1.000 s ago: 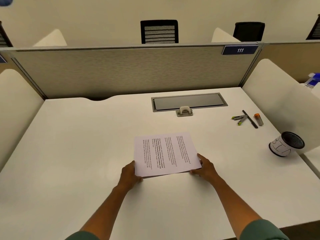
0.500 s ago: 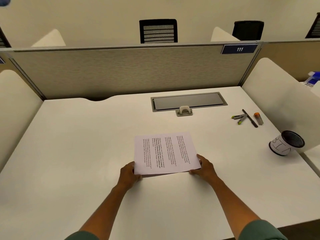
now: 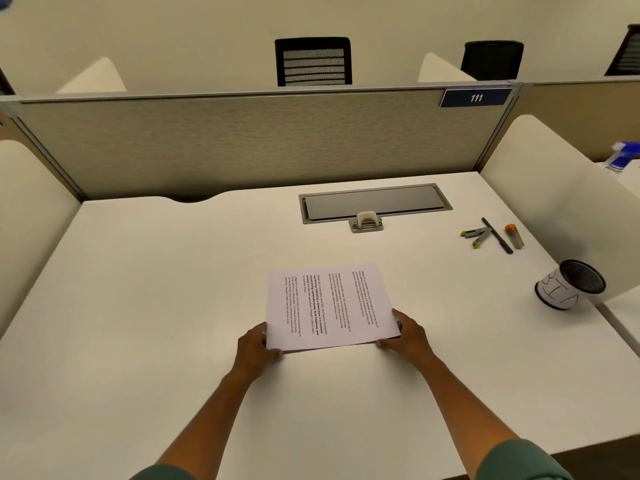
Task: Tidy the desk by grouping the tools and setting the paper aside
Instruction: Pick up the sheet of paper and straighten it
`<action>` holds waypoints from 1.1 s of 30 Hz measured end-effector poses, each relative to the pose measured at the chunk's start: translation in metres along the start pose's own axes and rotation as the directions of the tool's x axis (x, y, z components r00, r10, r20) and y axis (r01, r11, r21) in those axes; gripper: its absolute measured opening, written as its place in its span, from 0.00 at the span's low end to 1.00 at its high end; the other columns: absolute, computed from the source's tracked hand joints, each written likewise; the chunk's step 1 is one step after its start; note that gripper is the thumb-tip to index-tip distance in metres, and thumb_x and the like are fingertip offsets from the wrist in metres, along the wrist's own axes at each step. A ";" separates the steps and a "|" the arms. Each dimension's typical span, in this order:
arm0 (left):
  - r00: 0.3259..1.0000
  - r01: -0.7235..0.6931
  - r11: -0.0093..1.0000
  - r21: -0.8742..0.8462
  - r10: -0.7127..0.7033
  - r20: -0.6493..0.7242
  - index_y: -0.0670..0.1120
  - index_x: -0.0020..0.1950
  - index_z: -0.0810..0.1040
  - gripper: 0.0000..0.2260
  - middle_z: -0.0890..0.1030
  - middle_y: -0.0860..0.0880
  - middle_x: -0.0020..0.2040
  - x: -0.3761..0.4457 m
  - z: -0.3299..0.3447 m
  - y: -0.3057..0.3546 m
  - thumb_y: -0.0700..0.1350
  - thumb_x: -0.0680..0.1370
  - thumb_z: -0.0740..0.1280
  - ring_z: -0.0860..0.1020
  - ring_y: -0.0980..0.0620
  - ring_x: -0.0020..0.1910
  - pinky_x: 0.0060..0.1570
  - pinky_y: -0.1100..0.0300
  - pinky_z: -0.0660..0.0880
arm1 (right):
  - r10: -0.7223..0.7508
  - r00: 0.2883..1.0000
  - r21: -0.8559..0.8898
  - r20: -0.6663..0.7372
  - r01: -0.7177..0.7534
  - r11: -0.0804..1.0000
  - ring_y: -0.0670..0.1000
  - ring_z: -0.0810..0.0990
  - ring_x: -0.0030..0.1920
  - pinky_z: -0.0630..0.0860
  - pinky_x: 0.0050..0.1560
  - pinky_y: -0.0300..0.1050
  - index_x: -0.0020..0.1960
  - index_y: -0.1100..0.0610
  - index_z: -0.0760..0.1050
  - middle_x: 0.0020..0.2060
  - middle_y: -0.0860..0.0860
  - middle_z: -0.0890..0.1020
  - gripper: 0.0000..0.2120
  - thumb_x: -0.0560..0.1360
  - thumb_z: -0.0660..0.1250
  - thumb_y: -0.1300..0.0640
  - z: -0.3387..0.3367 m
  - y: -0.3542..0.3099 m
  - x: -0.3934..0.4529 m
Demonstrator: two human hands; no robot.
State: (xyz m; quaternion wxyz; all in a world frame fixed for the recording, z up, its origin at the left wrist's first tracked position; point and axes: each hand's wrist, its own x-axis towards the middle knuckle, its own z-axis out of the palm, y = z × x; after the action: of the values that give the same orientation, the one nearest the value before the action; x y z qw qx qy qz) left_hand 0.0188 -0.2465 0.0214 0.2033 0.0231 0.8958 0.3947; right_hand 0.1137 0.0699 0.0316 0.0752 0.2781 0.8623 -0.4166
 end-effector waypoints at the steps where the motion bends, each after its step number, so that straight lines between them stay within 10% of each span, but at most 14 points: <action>1: 1.000 -0.003 1.000 0.003 0.003 0.005 0.47 0.47 0.76 0.17 0.80 0.51 0.42 0.000 0.000 0.000 0.35 0.65 0.77 0.75 0.54 0.38 0.31 0.72 0.65 | -0.001 1.000 -0.002 0.000 0.001 1.000 0.50 0.78 0.46 0.74 0.45 0.42 0.55 0.48 0.72 0.45 0.45 0.79 0.27 0.61 0.79 0.57 0.000 0.001 0.000; 14: 1.000 0.019 1.000 -0.025 -0.019 0.016 0.44 0.55 0.80 0.20 0.83 0.48 0.42 0.006 0.001 -0.006 0.33 0.65 0.74 0.78 0.52 0.38 0.34 0.68 0.70 | -0.001 1.000 0.024 0.002 0.001 1.000 0.51 0.79 0.47 0.73 0.44 0.41 0.53 0.48 0.73 0.46 0.46 0.81 0.24 0.61 0.78 0.58 0.002 -0.002 0.001; 20: 0.998 -0.026 1.000 -0.004 0.026 0.056 0.52 0.54 0.73 0.21 0.79 0.52 0.45 0.007 -0.002 -0.005 0.47 0.67 0.80 0.78 0.49 0.43 0.38 0.68 0.71 | 0.011 1.000 0.042 0.025 -0.012 0.999 0.51 0.76 0.52 0.73 0.51 0.42 0.62 0.54 0.71 0.53 0.46 0.77 0.31 0.64 0.80 0.52 0.000 -0.002 0.002; 33: 0.989 0.084 0.966 -0.244 -0.111 -0.099 0.48 0.46 0.82 0.05 0.81 0.46 0.41 0.017 -0.006 -0.009 0.38 0.74 0.73 0.78 0.45 0.42 0.51 0.44 0.79 | 0.214 0.961 0.266 -0.175 -0.163 0.950 0.54 0.75 0.30 0.76 0.31 0.46 0.57 0.60 0.79 0.40 0.55 0.80 0.12 0.77 0.61 0.64 0.010 0.001 0.007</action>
State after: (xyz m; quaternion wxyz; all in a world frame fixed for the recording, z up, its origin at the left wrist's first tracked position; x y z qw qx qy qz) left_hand 0.0022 -0.2531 0.0125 0.1733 -0.0678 0.8518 0.4897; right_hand 0.1074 0.0658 0.0223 -0.0087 0.4075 0.7755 -0.4822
